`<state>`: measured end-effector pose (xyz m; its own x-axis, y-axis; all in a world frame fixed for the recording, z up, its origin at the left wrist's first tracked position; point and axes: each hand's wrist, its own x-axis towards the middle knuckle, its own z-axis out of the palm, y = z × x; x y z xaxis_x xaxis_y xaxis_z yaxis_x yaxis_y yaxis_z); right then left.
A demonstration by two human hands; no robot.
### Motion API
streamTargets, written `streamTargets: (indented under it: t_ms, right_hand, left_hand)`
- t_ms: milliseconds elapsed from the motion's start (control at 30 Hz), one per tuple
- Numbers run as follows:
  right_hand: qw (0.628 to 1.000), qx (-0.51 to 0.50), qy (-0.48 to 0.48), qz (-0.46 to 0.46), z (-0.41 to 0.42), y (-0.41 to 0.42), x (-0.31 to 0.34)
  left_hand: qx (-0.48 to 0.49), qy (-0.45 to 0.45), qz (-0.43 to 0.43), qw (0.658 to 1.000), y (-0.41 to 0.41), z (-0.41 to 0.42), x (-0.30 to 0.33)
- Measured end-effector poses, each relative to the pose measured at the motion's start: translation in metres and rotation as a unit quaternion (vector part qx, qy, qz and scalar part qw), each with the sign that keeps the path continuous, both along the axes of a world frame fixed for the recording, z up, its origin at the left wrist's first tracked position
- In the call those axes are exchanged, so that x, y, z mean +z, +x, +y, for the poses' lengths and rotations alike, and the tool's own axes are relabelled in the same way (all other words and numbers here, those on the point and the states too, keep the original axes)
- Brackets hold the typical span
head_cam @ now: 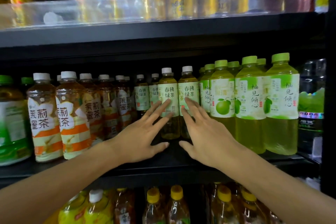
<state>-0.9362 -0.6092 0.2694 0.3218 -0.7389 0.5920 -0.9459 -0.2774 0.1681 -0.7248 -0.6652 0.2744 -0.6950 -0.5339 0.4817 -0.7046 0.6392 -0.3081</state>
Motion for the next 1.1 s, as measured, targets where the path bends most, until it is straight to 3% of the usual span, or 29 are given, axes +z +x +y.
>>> streamTargets:
  t_ms: [133,367,533,700,900,1100]
  right_hand:
    - [0.998,0.058,-0.018,-0.021,0.013,-0.008,-0.002]
    - [0.982,0.170,0.021,-0.078,0.054,0.036,-0.010]
    - [0.953,0.283,0.057,-0.089,0.098,0.127,-0.035]
    - [0.912,0.386,0.106,-0.092,0.148,0.273,-0.097]
    - [0.866,0.447,0.220,-0.037,0.233,0.452,-0.172]
    - [0.813,0.489,0.316,0.031,0.316,0.586,-0.237]
  left_hand:
    - [0.054,-0.017,-0.018,0.998,0.016,0.023,-0.003]
    - [0.133,-0.013,0.057,0.989,0.087,0.110,-0.011]
    - [0.205,0.003,0.063,0.977,0.179,0.194,-0.044]
    - [0.276,0.032,0.067,0.958,0.310,0.306,-0.100]
    - [0.407,0.107,0.068,0.905,0.482,0.472,-0.191]
    - [0.539,0.188,0.101,0.815,0.580,0.624,-0.279]
